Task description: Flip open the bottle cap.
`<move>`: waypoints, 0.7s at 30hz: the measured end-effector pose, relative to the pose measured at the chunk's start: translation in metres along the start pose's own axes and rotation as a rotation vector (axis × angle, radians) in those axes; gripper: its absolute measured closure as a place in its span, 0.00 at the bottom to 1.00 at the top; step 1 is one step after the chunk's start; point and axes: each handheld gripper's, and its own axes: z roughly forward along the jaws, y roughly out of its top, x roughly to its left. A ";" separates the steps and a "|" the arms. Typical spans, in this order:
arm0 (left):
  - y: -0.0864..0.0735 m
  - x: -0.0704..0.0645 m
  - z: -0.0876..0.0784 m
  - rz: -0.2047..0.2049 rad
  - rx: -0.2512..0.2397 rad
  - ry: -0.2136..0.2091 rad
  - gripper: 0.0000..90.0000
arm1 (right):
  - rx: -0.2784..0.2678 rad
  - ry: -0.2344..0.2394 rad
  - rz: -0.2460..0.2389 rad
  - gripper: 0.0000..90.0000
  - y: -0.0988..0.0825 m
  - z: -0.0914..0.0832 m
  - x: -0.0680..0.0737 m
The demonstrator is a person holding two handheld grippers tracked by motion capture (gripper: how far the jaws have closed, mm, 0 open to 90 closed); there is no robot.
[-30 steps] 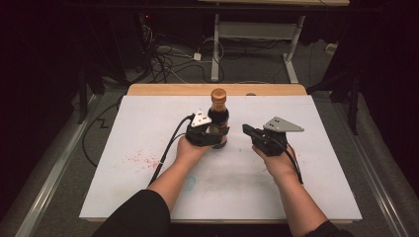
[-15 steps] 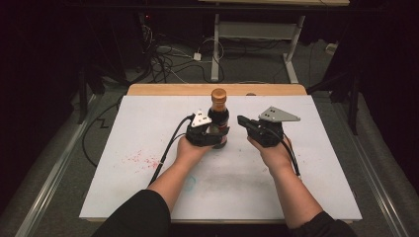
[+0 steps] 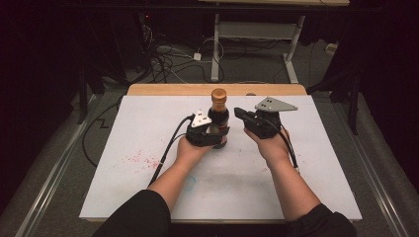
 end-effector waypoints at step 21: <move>0.000 0.000 0.000 -0.001 -0.005 0.006 0.31 | 0.009 0.009 -0.028 1.00 0.032 0.005 0.009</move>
